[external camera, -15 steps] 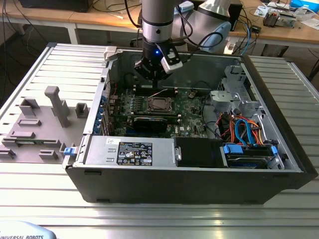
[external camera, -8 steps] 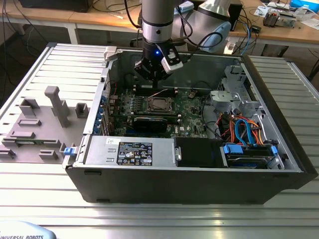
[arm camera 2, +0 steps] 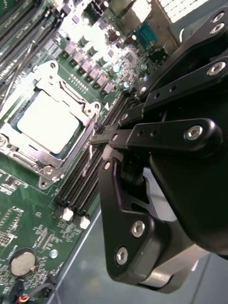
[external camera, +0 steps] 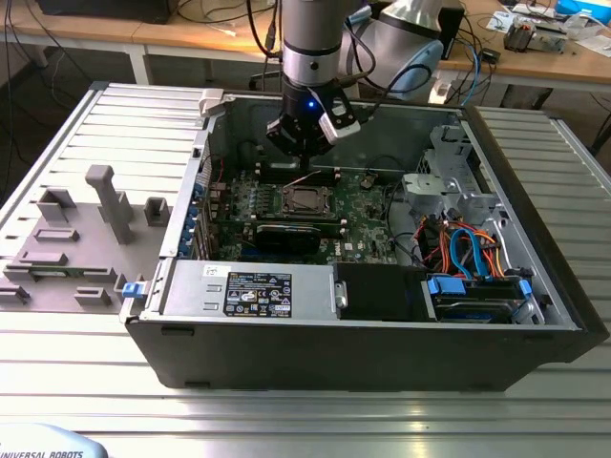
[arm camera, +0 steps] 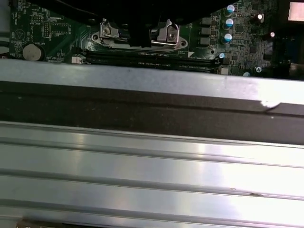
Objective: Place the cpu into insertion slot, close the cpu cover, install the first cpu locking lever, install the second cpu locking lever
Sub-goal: 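Install the first cpu locking lever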
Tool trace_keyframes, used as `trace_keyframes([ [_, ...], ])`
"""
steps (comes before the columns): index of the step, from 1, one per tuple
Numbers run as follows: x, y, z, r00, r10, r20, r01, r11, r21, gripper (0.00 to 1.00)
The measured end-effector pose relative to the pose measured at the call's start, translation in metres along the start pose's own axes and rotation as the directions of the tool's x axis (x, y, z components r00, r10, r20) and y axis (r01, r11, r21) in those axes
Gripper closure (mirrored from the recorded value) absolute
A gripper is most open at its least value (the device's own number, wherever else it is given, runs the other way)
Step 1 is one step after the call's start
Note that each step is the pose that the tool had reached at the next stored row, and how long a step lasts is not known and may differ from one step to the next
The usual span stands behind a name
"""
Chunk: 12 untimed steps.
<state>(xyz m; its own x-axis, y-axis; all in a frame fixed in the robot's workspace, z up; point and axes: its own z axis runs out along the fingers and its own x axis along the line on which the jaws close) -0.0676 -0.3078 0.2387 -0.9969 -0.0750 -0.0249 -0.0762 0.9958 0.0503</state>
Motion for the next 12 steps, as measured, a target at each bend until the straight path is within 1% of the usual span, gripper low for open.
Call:
trace_keyframes([
  [6,-0.0023,0.0031,0.0038,1.0000,0.000,-0.0001,0.000,1.0000,0.0001,0.89],
  [12,-0.0061,0.0069,0.0068,1.0000,0.000,-0.0013,0.000,1.0000,0.0000,0.89],
])
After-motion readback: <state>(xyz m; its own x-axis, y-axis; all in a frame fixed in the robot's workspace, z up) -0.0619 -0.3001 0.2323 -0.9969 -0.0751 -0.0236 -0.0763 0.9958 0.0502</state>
